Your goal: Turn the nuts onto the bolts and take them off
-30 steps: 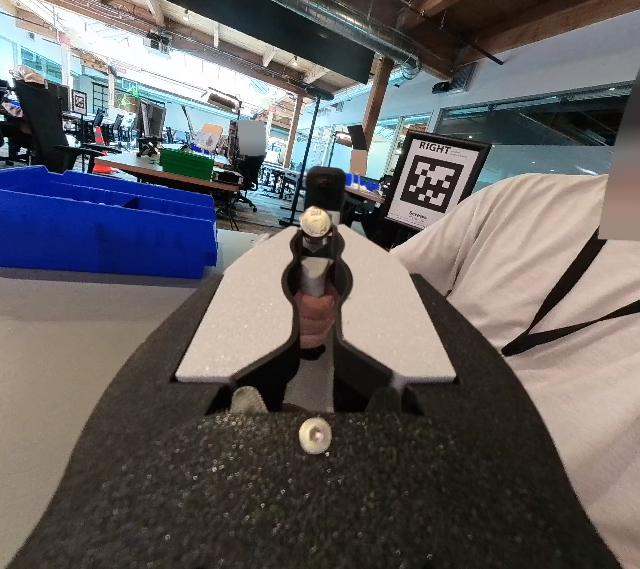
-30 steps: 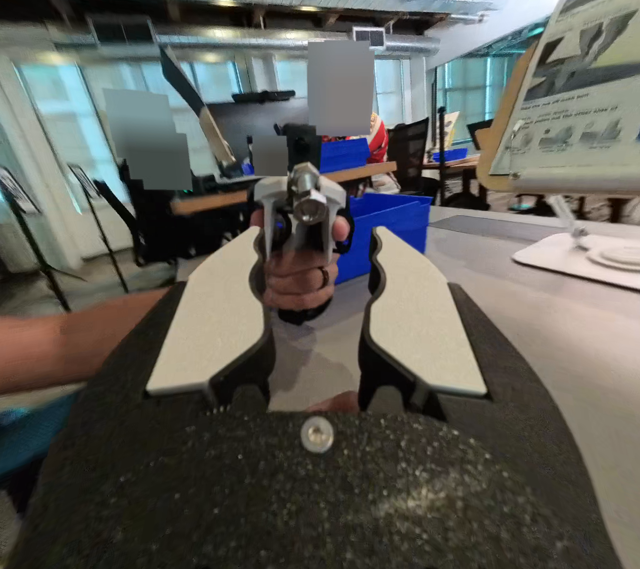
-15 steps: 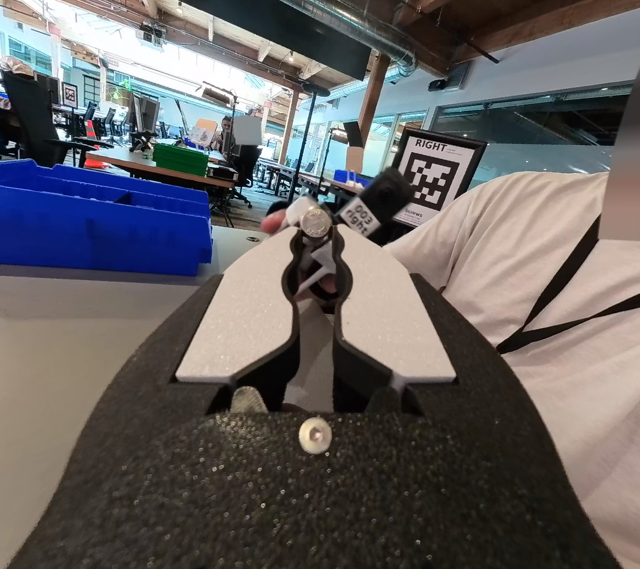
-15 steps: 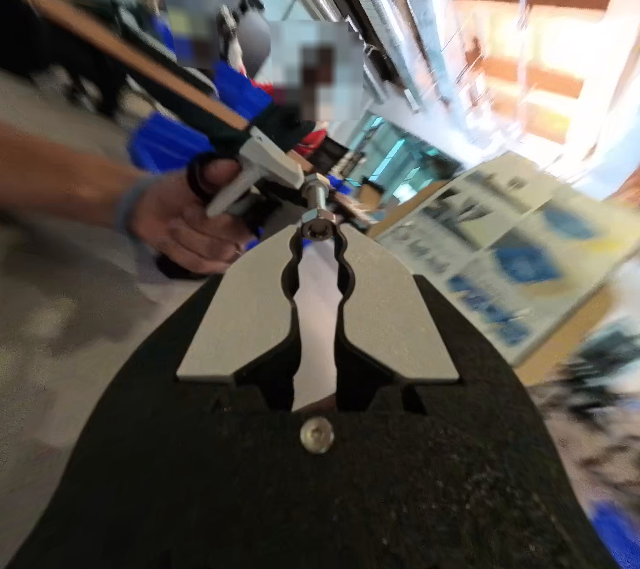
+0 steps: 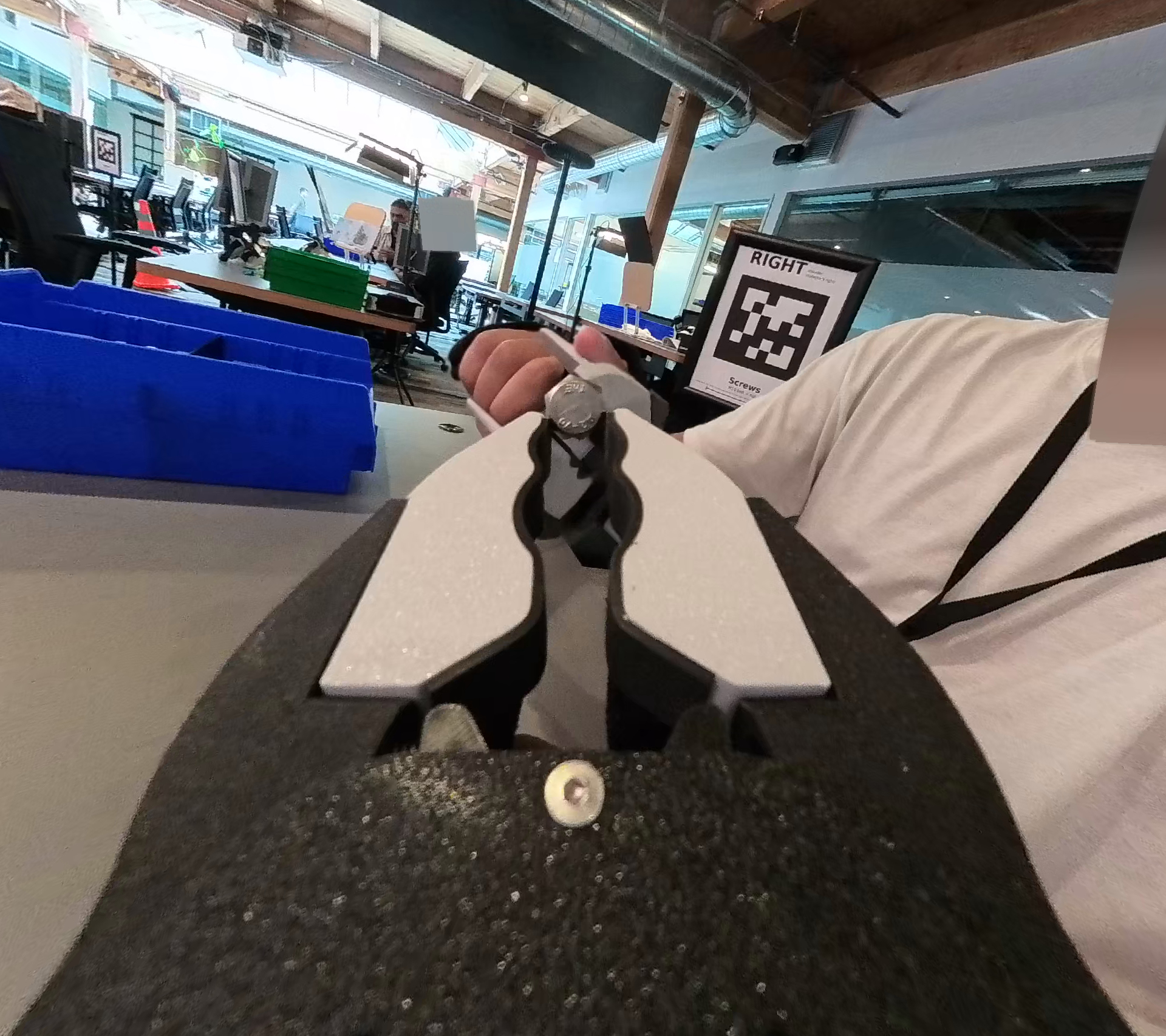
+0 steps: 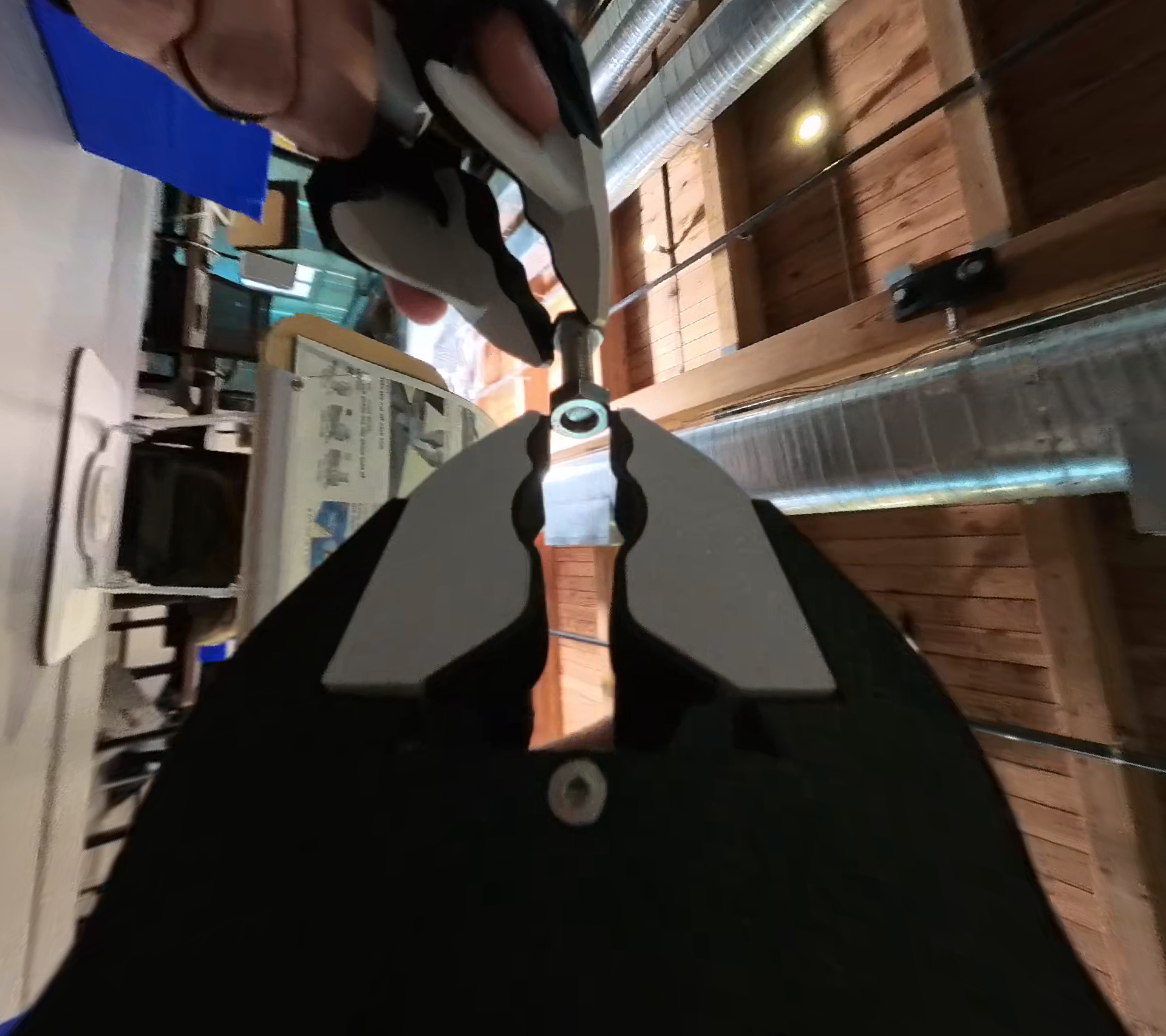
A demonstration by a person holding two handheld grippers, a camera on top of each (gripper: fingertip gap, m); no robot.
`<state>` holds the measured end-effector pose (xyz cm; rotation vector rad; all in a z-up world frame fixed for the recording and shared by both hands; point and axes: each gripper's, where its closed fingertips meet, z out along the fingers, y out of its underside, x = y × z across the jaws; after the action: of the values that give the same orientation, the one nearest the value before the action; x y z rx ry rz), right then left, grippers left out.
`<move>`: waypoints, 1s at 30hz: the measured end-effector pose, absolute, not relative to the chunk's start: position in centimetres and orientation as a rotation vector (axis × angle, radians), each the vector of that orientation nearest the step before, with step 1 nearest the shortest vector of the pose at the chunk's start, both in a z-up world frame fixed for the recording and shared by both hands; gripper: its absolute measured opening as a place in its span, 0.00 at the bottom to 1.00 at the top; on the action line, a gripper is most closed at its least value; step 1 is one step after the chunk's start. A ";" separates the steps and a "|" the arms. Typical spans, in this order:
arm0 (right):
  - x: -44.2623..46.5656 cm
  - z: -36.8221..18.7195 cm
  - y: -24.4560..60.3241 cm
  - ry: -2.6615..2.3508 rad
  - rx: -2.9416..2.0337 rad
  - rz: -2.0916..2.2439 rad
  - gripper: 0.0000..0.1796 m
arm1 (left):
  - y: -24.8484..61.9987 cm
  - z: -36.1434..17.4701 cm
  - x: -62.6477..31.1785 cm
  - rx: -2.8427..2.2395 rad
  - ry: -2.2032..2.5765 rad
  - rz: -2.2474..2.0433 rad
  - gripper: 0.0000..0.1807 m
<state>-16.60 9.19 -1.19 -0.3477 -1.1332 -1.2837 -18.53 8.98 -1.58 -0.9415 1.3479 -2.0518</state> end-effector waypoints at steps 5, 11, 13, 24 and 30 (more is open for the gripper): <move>-16.7 -1.8 8.9 -1.101 -0.551 -0.966 0.17 | 9.0 -1.7 -18.4 -0.945 1.348 -2.041 0.08; -17.2 -2.5 8.7 -0.849 -1.072 -0.109 0.25 | 9.5 -1.2 -18.8 -0.931 1.315 -2.036 0.08; -18.3 -3.0 8.4 -0.701 -1.246 0.398 0.26 | 9.5 -1.2 -18.8 -0.930 1.315 -2.033 0.08; -17.9 -2.4 9.1 -0.322 -1.279 1.037 0.09 | 9.5 -1.2 -18.8 -0.928 1.315 -2.039 0.08; -18.0 -3.0 9.1 -0.616 -1.231 0.530 0.00 | 9.4 -1.0 -19.0 -0.918 1.316 -2.043 0.08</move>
<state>-17.98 9.06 -2.97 -1.2310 -0.6162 0.5303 -18.95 9.42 -1.01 -0.9177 1.3159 -2.0431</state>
